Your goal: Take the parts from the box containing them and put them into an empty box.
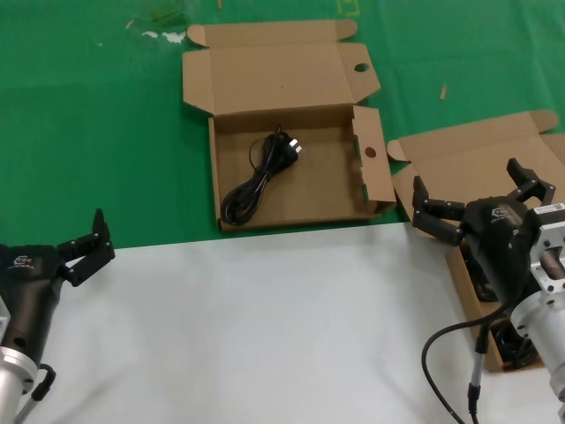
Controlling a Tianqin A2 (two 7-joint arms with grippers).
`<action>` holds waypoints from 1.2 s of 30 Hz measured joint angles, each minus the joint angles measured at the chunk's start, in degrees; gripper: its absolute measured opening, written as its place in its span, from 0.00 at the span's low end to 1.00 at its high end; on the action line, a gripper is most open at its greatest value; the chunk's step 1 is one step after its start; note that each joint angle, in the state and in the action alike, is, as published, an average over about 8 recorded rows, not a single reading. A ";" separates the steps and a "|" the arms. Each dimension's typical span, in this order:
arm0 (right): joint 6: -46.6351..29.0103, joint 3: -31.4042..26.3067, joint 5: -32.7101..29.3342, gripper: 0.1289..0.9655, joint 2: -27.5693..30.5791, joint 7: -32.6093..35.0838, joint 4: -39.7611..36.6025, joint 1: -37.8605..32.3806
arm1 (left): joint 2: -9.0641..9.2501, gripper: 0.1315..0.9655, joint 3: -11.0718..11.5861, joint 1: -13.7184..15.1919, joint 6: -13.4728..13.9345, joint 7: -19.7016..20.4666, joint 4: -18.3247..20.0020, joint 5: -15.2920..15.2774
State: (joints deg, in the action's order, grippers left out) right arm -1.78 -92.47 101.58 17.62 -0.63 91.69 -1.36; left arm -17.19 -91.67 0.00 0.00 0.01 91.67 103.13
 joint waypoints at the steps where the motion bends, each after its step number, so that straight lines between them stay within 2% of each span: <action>1: 0.01 0.01 0.01 1.00 0.00 0.00 0.00 0.01 | 0.00 1.00 0.00 0.00 0.00 0.00 0.00 0.00; 36: 0.03 0.01 0.03 1.00 -0.01 0.01 0.00 0.02 | 0.00 1.00 0.00 0.00 0.00 0.00 0.00 0.00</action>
State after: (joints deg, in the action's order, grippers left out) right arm -1.75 -92.46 101.61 17.61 -0.62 91.69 -1.34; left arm -17.19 -91.67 0.00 0.00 0.00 91.67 103.13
